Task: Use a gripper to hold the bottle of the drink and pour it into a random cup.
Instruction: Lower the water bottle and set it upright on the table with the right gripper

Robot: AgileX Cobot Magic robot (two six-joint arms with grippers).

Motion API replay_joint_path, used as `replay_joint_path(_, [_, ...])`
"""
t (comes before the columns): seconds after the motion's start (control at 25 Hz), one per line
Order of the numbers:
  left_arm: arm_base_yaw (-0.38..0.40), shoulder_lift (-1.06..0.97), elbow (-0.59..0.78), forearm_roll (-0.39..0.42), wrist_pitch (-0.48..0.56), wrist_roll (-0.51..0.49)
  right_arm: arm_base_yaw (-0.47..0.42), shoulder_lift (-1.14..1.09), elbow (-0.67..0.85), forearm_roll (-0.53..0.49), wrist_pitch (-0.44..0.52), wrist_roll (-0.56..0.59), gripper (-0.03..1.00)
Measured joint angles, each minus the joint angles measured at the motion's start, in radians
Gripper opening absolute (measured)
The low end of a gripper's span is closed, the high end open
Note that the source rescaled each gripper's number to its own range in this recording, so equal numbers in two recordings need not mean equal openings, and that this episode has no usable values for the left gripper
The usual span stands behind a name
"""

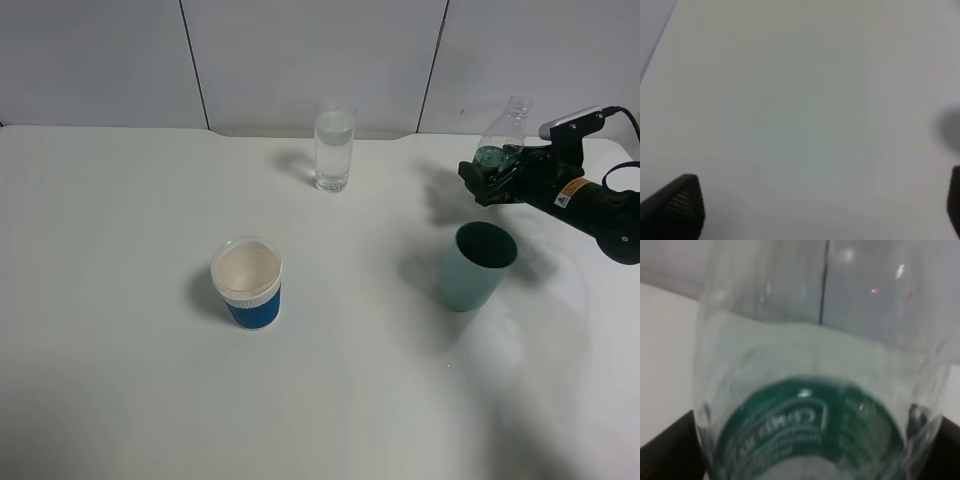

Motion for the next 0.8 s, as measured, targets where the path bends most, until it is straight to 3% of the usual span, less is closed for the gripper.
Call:
replay_joint_path(0.2, [0.000, 0.000, 0.000, 0.000, 0.000, 0.000, 0.000, -0.049, 0.001, -0.017, 0.027, 0.059, 0.77])
replay_joint_path(0.8, [0.000, 0.000, 0.000, 0.000, 0.000, 0.000, 0.000, -0.374, 0.004, -0.089, 0.267, 0.273, 0.77])
